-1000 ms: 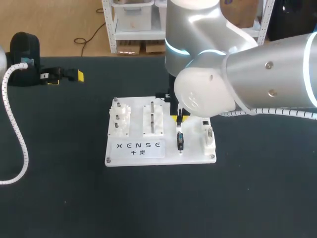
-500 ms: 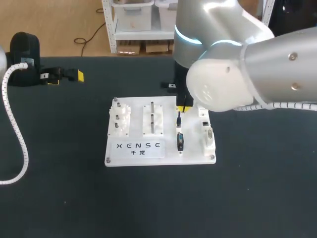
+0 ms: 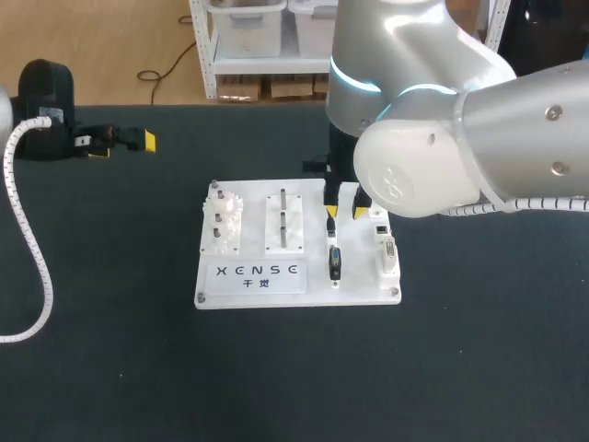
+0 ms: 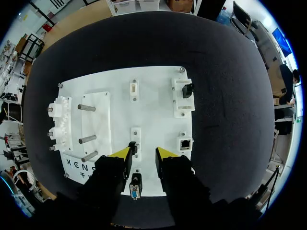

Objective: Insert the USB connector, Ethernet cable, and multi-pin plug into their matching sockets one by one.

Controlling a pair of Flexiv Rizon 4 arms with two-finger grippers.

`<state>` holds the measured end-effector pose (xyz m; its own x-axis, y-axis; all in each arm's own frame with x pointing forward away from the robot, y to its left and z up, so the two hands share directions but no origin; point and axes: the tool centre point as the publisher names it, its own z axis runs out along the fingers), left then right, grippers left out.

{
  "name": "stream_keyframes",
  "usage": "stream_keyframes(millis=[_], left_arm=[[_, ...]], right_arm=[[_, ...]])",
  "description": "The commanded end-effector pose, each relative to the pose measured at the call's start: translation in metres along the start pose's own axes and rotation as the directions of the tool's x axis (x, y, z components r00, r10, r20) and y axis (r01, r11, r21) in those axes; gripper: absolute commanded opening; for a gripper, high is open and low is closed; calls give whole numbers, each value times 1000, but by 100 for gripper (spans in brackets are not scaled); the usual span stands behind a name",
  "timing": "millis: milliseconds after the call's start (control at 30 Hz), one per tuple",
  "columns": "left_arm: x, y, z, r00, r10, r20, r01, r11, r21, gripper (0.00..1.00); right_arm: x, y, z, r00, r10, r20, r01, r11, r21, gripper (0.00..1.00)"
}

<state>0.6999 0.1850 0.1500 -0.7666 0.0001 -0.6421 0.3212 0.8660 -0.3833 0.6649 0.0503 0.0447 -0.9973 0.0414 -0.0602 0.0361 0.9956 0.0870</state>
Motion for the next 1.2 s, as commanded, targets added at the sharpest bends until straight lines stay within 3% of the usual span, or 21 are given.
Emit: stream_keyframes(millis=[33,433,1033,1067,1100,1133,1200], left_arm=[[0,0,0,1000,0,0,0,1000,0,100],[0,0,0,1000,0,0,0,1000,0,100],[0,0,0,1000,0,0,0,1000,0,100],[0,0,0,1000,0,0,0,1000,0,100],[0,0,0,1000,0,0,0,1000,0,100],[0,0,0,1000,0,0,0,1000,0,100],[0,0,0,1000,0,0,0,1000,0,100]], right_arm=[[-1,4,0,1000,0,-2,0,1000,2,100],[-3,10,-15,1000,-4,26,5,999,-31,100],[4,8,18,1000,4,-31,-4,1000,20,100],[4,7,19,999,5,-32,-4,1000,21,97],[4,7,19,999,5,-34,-4,1000,21,64],[4,7,20,999,5,-35,-4,1000,22,49],[4,8,21,999,5,-36,-4,1000,22,44]])
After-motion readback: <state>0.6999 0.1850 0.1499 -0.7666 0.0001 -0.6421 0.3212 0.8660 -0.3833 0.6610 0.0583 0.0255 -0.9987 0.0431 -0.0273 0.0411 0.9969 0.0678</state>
